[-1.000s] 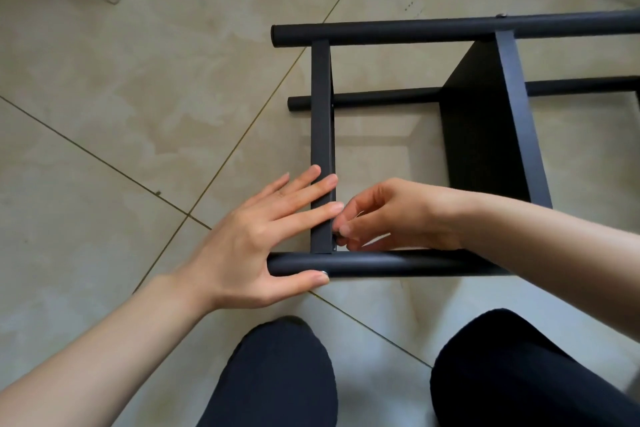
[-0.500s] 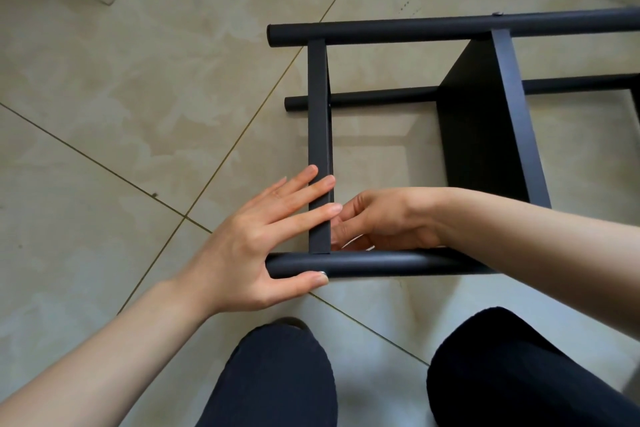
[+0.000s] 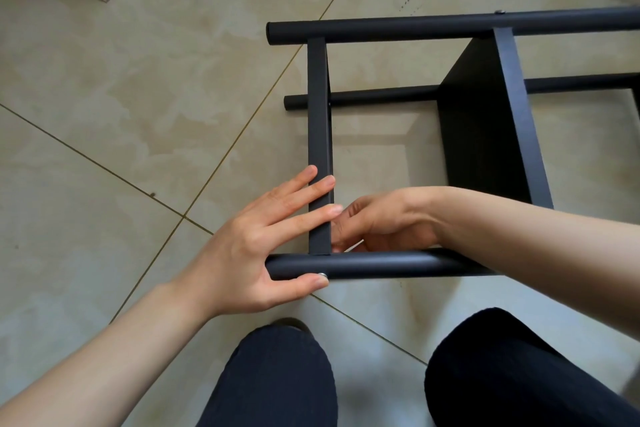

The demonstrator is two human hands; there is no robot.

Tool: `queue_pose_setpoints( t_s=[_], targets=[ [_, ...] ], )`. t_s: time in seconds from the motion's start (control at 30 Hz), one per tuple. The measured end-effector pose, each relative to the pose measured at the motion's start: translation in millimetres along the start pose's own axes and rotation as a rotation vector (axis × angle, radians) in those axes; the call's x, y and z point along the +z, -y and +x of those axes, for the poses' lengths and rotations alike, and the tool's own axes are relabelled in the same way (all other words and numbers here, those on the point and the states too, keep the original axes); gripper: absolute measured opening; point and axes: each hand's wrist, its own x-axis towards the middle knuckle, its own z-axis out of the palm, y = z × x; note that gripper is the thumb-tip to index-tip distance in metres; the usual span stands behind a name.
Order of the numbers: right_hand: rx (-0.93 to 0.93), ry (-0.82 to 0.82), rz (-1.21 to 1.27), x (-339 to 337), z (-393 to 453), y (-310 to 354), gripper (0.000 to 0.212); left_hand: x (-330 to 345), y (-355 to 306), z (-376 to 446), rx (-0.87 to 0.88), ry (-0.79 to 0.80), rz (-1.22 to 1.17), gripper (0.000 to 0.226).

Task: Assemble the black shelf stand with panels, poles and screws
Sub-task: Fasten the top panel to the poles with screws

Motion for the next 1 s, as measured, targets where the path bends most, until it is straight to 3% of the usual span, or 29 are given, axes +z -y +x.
queue_pose_setpoints(
  t_s=[0.2,0.47,0.83,1.0],
  targets=[
    [0.019,0.056,-0.015,-6.9,1.0,0.3,0.008,-0.6,-0.2,-0.4,0.006,0.000,0.006,0.066],
    [0.051,0.020,-0.041,-2.8,6.4,0.7,0.025,-0.8,0.3,-0.1,0.006,0.001,0.020,0.067],
    [0.048,0.034,-0.071,-2.2,8.8,1.4,0.006,-0.7,0.1,0.0,0.004,0.004,0.023,0.067],
    [0.042,0.049,-0.060,-9.7,0.8,2.7,0.023,-0.6,0.7,-0.7,0.002,0.006,0.024,0.068]
  ],
)
